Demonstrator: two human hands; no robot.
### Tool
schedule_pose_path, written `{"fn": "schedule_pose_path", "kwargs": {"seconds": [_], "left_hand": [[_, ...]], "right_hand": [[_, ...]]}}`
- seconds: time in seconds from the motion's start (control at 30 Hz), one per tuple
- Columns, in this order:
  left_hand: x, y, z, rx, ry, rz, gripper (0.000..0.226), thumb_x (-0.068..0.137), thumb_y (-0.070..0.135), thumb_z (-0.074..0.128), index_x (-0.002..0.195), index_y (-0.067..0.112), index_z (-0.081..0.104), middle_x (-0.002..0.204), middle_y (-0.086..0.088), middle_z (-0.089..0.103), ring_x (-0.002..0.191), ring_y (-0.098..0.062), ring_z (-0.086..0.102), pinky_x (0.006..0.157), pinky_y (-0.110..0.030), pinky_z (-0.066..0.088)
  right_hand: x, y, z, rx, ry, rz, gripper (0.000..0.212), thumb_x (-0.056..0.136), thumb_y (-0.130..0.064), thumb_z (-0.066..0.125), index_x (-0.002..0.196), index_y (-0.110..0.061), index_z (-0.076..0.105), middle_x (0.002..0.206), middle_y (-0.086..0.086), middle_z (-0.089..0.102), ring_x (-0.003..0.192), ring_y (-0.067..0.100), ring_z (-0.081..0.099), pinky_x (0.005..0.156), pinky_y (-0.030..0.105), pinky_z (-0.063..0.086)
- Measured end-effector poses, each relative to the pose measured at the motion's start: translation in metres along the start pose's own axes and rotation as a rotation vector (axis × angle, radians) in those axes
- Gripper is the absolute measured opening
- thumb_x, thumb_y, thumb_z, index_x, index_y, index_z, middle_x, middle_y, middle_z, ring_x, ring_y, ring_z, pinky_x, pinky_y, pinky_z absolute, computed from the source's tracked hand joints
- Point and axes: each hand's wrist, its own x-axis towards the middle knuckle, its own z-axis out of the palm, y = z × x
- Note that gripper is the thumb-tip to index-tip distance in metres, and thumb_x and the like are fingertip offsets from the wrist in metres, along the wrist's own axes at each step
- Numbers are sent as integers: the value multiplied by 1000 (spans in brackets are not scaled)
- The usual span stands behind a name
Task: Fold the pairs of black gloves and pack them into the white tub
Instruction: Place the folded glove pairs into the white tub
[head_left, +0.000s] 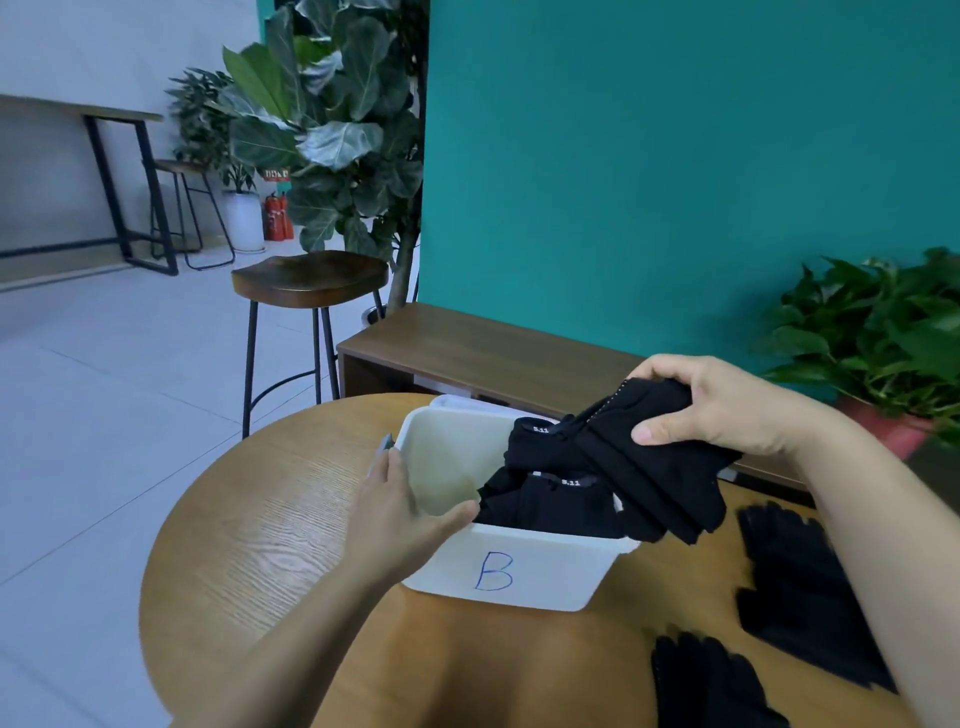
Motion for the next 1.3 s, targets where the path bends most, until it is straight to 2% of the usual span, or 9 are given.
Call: {"fn": "schedule_pose_path", "kwargs": {"seconds": [0.13,0.23,0.33,0.43,0.57,0.7,0.83,0.97,1.3], "left_hand": [[11,-9,-7,-85,-73,56,106,49,82,57,129,14,42,128,18,35,118,-11,43,91,-35,47],[24,-16,-11,-104,-140,91,126,47,85,60,147,13,34,132,26,37,123,-10,40,102,-33,40],[37,-21,-12,-11,-253,92,146,42,95,51,160,18,11,164,12,11,150,-13,13,124,-41,8],[42,-17,-19,88,-322,124,154,36,106,34,160,18,9,166,10,6,150,-6,8,121,-38,-10],[36,2,-9,361,-238,107,123,57,81,31,157,14,8,166,3,6,149,-14,12,120,-47,2],[32,1,5,341,-142,72,119,58,83,31,156,18,10,164,7,8,143,-16,20,114,-42,14],[31,-11,4,338,-109,113,124,54,84,26,159,21,4,166,10,-1,147,-10,12,118,-38,3],[31,-23,-5,297,-174,194,123,54,84,29,159,26,2,165,16,-5,147,-2,6,116,-34,-7],[45,-29,-18,147,-369,263,143,43,102,38,159,29,-4,162,24,-11,138,13,-8,109,-21,-19]], "right_hand": [[20,-5,-11,-87,19,-33,29,77,-5,80,100,-15,65,90,7,71,68,7,66,57,20,52],[35,-9,-24,-121,50,-35,30,76,-9,82,100,-17,66,93,9,72,74,15,68,67,29,55],[50,-12,-31,-128,58,-32,30,76,-9,82,100,-18,66,92,11,72,73,17,68,65,30,55],[67,-10,-31,-147,55,-30,29,76,-10,82,99,-20,66,92,12,72,72,18,68,65,32,55],[89,-2,-24,-162,19,-26,28,76,-10,82,97,-21,66,90,12,73,72,20,69,71,41,56],[111,-1,-17,-178,-12,-41,29,76,-10,82,97,-21,66,88,11,73,71,18,68,69,40,56],[138,-8,-11,-218,-36,-62,28,77,-10,82,97,-22,65,84,6,72,64,11,66,58,26,54],[163,-21,0,-263,-79,-120,30,76,-10,82,96,-24,64,85,3,72,65,9,67,59,27,55],[179,-20,60,-401,-292,-198,36,73,-14,84,97,-33,64,95,-6,70,86,16,67,79,44,57]]}}
